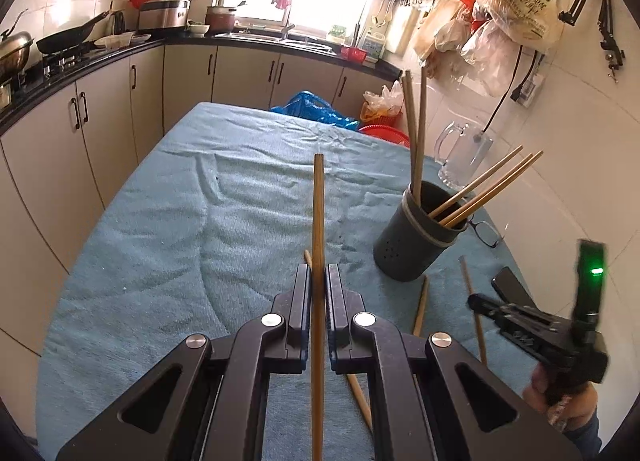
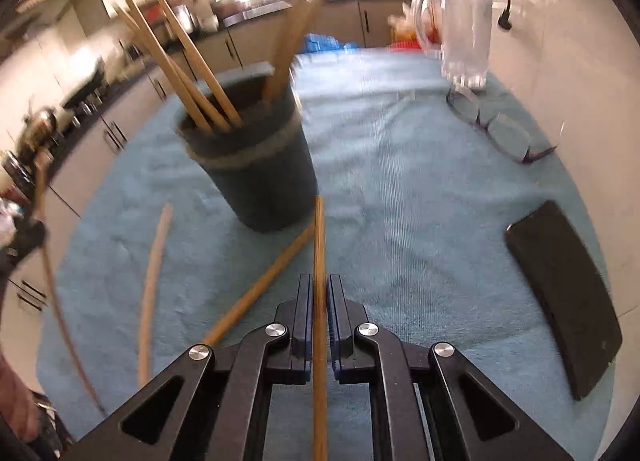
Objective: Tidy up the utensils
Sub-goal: 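Lift both held chopsticks upright and carry them toward the black cup, then move both grippers with upright chopsticks over the black cup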
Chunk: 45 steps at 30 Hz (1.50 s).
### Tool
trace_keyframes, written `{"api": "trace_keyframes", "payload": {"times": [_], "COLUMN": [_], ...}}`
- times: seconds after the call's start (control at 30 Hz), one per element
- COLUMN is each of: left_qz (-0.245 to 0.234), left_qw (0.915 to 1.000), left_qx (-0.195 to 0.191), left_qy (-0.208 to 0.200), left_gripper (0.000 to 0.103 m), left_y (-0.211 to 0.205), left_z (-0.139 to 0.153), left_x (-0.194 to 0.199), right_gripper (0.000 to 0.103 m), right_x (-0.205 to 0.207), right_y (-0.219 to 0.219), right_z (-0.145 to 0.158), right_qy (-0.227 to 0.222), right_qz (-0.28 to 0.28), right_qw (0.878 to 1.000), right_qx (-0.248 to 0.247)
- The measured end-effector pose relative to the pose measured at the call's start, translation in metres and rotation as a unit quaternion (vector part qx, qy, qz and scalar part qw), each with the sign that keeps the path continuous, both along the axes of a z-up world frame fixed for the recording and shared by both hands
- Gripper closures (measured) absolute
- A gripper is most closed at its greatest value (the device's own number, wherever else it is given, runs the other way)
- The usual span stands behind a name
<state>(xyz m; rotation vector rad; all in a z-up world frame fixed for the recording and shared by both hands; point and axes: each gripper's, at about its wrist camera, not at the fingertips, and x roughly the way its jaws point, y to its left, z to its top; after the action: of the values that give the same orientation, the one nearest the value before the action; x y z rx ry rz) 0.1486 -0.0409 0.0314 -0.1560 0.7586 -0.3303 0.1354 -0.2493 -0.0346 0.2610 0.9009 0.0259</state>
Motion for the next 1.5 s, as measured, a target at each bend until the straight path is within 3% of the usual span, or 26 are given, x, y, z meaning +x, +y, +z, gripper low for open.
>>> {"api": "trace_keyframes", "payload": {"times": [0.3, 0.43, 0.9, 1.5], "left_qz": [-0.003, -0.007, -0.015, -0.014], "left_qw": [0.9995, 0.9992, 0.998, 0.9981], "left_qx": [-0.003, 0.002, 0.017, 0.016], "left_qy": [-0.03, -0.039, -0.058, -0.058], "left_gripper": [0.097, 0.097, 0.096, 0.096], "left_y": [0.0, -0.003, -0.005, -0.003], "left_z": [0.023, 0.029, 0.038, 0.04], "left_x": [-0.025, -0.04, -0.071, -0.079], "right_gripper": [0.096, 0.096, 0.096, 0.096], "right_x": [-0.063, -0.087, -0.125, -0.139], "right_y": [0.01, 0.023, 0.025, 0.024], "right_z": [0.073, 0.092, 0.101, 0.103], "right_qy": [-0.142, -0.182, -0.192, -0.196], "right_qz": [-0.003, -0.008, -0.01, -0.014], "right_qw": [0.99, 0.983, 0.981, 0.98], "right_qx": [0.019, 0.013, 0.014, 0.016]}}
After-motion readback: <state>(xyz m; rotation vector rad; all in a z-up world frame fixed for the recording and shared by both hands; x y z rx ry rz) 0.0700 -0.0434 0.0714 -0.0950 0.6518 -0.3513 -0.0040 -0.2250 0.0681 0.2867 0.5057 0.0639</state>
